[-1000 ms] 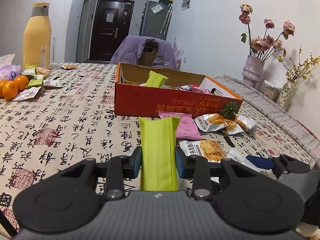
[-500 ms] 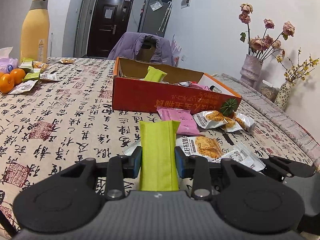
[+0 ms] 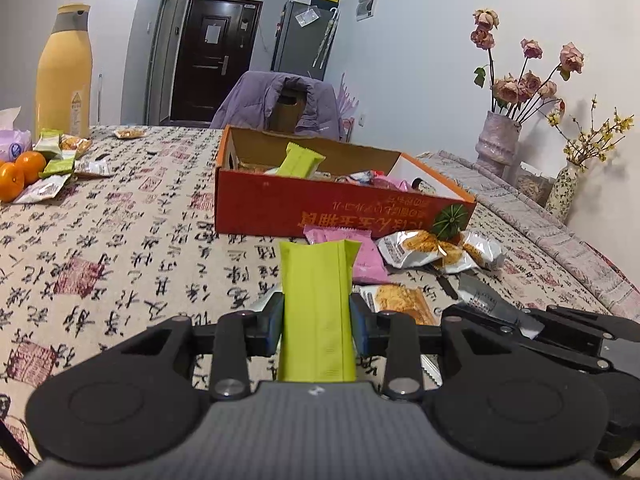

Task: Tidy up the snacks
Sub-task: 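Grasp a white cracker sachet with the right gripper while the left holds the green pack, then carry the green pack and white sachet over the box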

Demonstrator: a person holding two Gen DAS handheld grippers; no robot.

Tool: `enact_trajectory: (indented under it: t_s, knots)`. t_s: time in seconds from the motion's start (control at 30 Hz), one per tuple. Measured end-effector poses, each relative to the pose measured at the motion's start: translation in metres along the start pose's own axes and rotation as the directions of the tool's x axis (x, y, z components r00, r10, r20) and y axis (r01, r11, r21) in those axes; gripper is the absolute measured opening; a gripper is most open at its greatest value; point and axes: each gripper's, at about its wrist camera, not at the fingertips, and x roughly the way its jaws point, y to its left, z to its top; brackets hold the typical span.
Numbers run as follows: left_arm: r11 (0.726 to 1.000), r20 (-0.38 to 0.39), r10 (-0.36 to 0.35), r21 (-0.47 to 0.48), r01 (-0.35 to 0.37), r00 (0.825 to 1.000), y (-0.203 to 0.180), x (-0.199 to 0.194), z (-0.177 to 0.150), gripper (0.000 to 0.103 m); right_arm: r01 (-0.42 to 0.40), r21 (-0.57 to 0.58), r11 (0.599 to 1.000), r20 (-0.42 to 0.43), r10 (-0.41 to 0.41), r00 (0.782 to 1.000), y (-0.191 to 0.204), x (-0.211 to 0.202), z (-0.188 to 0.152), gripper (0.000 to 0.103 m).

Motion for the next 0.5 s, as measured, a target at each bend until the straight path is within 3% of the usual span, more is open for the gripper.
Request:
enact_trajectory:
  t_s: [0.5]
  knots:
    - [0.999, 0.079, 0.017, 0.038, -0.02, 0.997, -0.019, 0.004, 0.044, 0.035, 0.032, 0.042, 0.999, 0.091, -0.036, 0.995, -0.041, 0.01, 0.043, 0.011]
